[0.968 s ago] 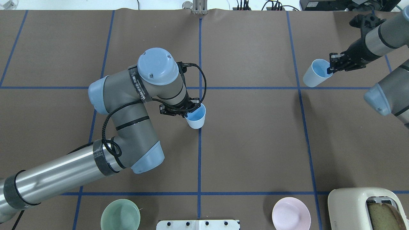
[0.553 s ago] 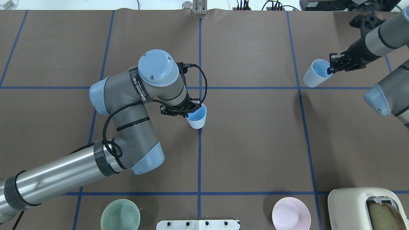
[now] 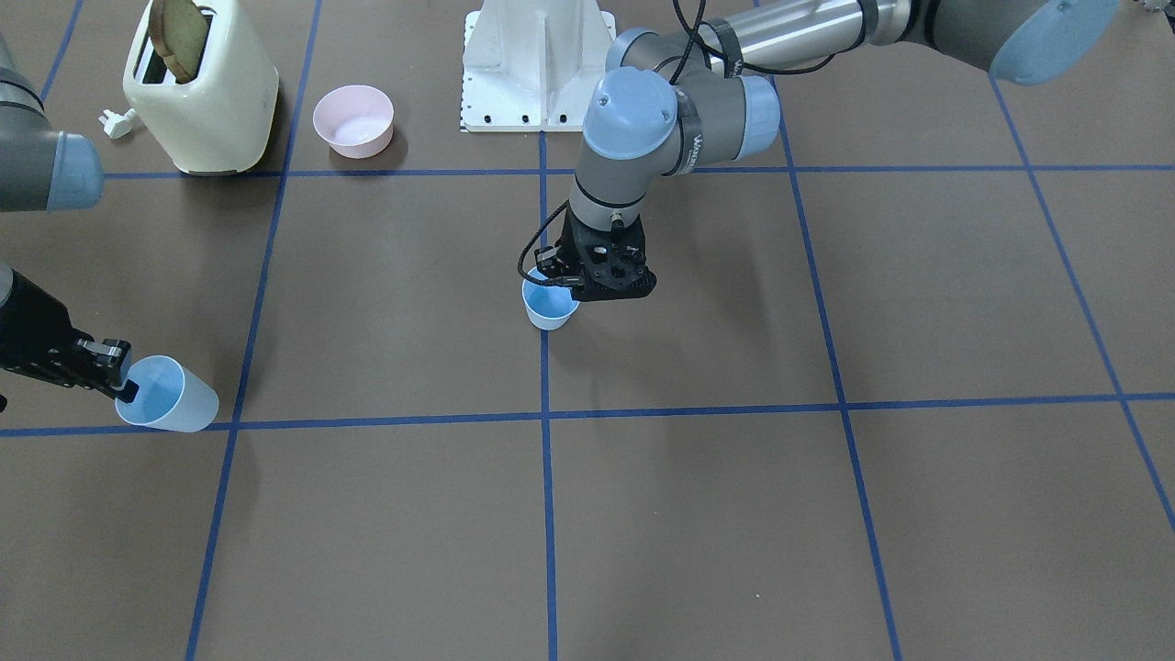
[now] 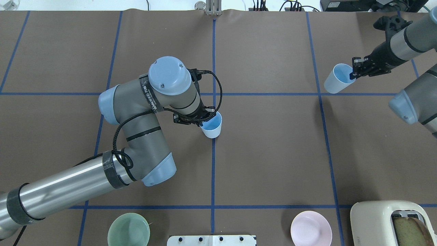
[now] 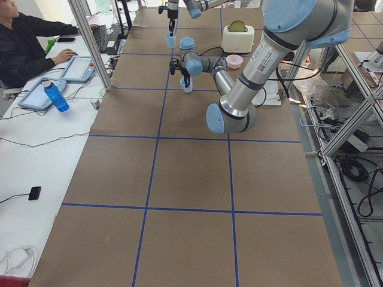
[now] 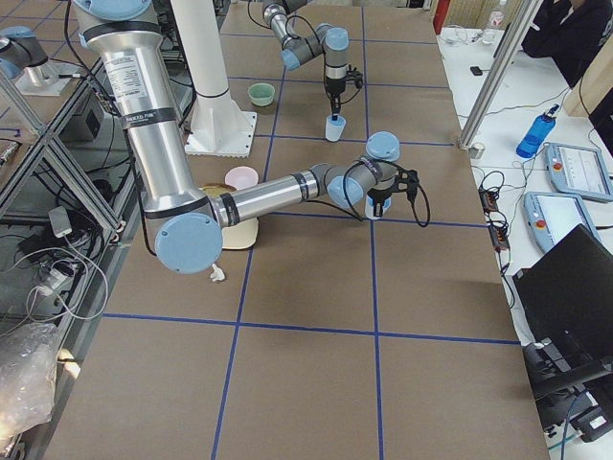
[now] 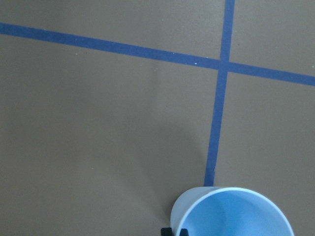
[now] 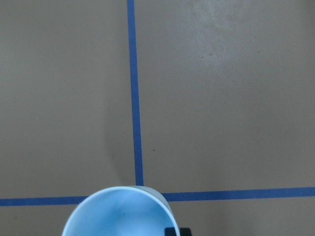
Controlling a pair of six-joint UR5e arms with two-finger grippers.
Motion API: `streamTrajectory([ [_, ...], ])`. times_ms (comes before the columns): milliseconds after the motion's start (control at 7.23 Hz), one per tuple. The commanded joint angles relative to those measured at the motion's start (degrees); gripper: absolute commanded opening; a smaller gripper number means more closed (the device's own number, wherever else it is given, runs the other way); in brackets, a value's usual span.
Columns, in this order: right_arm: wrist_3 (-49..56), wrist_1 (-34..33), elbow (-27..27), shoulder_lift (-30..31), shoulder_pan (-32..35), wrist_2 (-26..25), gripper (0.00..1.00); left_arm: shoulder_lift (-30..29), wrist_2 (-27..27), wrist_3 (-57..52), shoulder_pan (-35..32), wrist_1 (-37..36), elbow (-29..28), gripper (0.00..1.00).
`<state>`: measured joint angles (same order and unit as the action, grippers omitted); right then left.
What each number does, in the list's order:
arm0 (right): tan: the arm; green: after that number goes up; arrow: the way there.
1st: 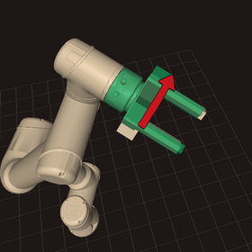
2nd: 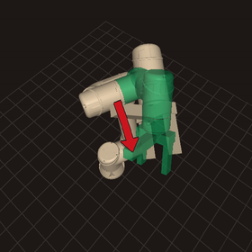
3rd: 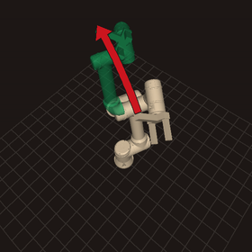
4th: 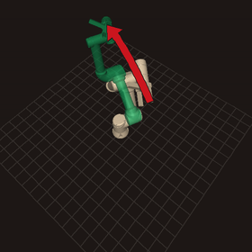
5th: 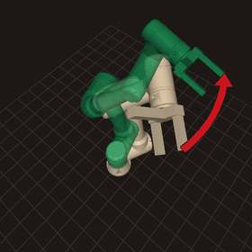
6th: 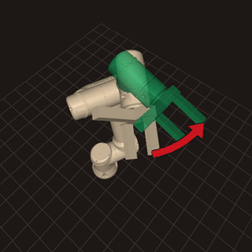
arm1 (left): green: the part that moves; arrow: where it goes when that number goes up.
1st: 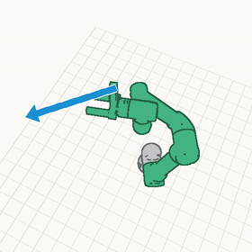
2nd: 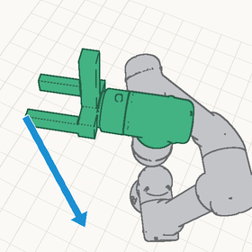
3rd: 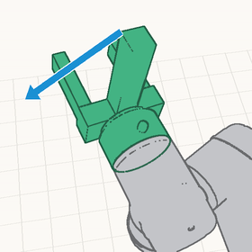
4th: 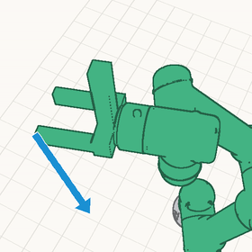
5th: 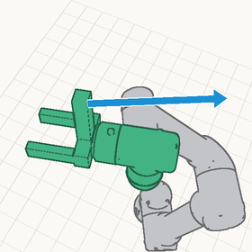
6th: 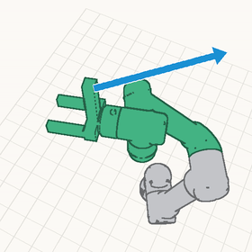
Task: Stack blue cups with both arms
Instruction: 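Lower the left gripper's cup onto table center while the right gripper lifts its cup, then open and withdraw the left gripper while the right gripper carries its cup inward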
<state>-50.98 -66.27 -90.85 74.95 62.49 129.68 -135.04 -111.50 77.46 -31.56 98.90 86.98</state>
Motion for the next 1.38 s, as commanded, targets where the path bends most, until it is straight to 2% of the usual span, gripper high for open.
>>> streamTrajectory([
  [0,0.0,0.0,0.0,-0.1,0.0,0.0,0.0,0.3,0.0,0.0,0.0,1.9,-0.1,0.47],
  [277,0.0,0.0,0.1,-0.1,0.0,0.2,0.0,0.4,0.0,0.0,0.0,1.9,-0.1,0.64],
  [415,0.0,0.0,0.1,-0.2,0.0,0.3,0.0,0.5,0.0,-0.1,0.0,1.9,0.1,0.88],
  [553,0.0,-0.1,0.1,-0.2,-0.1,0.4,0.0,0.5,-0.4,-0.4,-0.3,1.7,0.7,0.96],
  [691,-0.3,-0.1,0.1,-0.7,-0.3,0.3,0.0,2.0,-0.8,-0.6,-0.6,1.2,3.9,0.97],
  [830,-2.0,-1.6,0.2,-2.9,-1.1,0.1,0.0,6.3,-3.0,-2.1,-2.2,1.0,9.8,0.97],
  [968,-3.4,-5.3,0.0,-6.4,-1.6,-0.2,0.0,11.4,-8.0,-4.5,-6.4,0.9,15.0,0.97],
  [1245,-10.9,-7.5,-2.7,-9.7,-4.6,-1.3,0.0,15.8,-13.6,-14.4,-15.2,-0.3,17.9,0.98],
])
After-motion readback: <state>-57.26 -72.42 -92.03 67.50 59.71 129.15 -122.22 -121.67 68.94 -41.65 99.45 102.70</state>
